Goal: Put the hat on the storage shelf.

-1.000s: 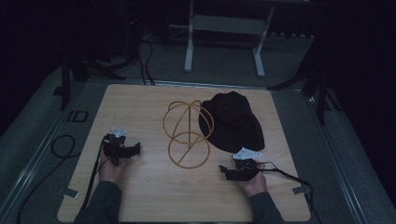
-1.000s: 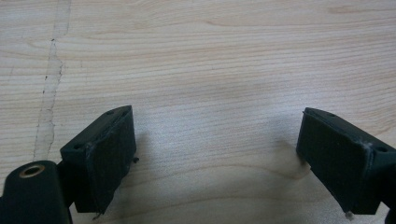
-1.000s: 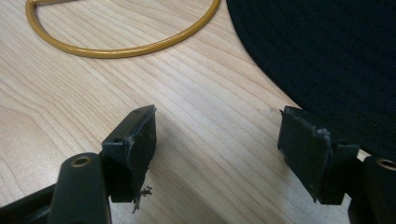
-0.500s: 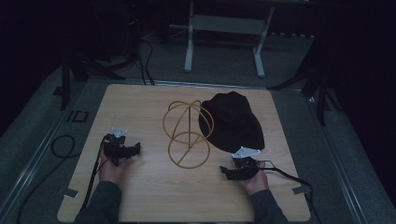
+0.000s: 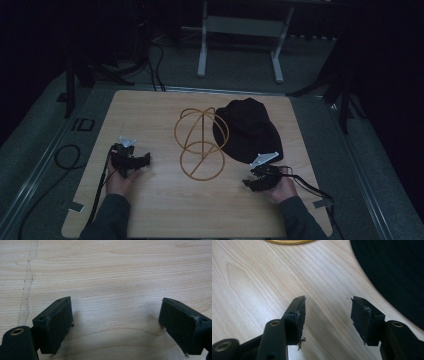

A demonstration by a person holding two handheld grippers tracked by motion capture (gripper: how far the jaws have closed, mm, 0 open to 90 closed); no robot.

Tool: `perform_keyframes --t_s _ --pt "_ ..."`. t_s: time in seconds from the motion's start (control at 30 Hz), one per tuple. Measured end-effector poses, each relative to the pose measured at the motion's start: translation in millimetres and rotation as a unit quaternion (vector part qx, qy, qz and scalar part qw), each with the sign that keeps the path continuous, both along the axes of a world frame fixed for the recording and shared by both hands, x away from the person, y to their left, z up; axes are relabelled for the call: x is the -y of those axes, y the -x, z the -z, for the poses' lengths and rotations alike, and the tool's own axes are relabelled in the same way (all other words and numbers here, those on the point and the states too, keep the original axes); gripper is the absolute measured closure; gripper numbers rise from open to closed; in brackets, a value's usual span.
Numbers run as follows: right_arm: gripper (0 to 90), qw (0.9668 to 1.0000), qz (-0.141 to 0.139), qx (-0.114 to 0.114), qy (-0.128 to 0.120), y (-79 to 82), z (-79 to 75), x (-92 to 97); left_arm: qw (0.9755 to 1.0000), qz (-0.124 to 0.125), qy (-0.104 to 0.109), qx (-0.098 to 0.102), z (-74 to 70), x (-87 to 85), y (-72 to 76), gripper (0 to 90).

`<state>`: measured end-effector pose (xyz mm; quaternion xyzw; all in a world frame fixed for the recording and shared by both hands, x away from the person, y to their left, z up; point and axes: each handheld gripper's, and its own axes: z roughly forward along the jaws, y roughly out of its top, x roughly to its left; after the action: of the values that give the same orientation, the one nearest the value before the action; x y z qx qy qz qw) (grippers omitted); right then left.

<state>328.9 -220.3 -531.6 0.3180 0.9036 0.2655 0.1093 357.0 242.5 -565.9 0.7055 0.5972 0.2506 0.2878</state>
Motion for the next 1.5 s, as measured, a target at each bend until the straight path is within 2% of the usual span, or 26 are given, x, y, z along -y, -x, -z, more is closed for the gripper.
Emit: perform_keyframes --t_s 0.07,0.17,0.27,0.4,0.47,0.57,0.8,1.07,1.27,1.5 --pt "45.7 1.0 -0.002 -0.002 0.005 -1.1 -6.5 1.0 1.0 0.0 0.0 0.0 0.1 0.0 0.0 12.2" --pt "45.8 0.9995 -0.006 0.009 0.031 -3.1 -15.2 1.7 1.0 0.0 0.0 0.0 0.1 0.0 0.0 12.2" --pt "46.7 0.9993 -0.005 0.01 0.034 -7.8 -24.8 5.1 1.0 0.0 0.0 0.0 0.1 0.0 0.0 12.2" --pt "47.7 0.9993 -0.009 -0.003 0.036 -13.3 -35.3 8.2 1.0 0.0 0.0 0.001 0.1 0.0 0.0 12.2" --pt "48.1 0.9987 -0.016 -0.016 0.044 -15.2 -38.6 8.2 1.0 0.0 0.0 0.001 0.1 0.0 0.0 12.2" --pt "48.0 0.9979 -0.017 -0.022 0.059 -18.5 -44.4 9.0 1.0 0.0 0.0 0.001 0.1 0.0 0.0 12.2" --pt "48.5 0.9986 0.006 -0.016 0.05 -30.1 -63.2 19.5 1.0 0.0 0.0 0.001 0.1 0.0 0.0 12.2" --pt "49.0 0.9971 0.04 -0.017 0.062 -45.0 -80.6 32.3 1.0 0.0 0.0 0.001 0.1 0.0 0.0 12.2" --pt "49.8 0.9952 0.054 -0.03 0.076 -56.8 -82.1 35.3 1.0 -0.001 0.0 0.001 0.2 0.1 -0.1 12.2" --pt "49.3 0.9939 0.066 -0.025 0.084 -68.9 -85.0 40.1 1.0 0.0 0.0 0.001 0.1 0.0 0.0 12.2"
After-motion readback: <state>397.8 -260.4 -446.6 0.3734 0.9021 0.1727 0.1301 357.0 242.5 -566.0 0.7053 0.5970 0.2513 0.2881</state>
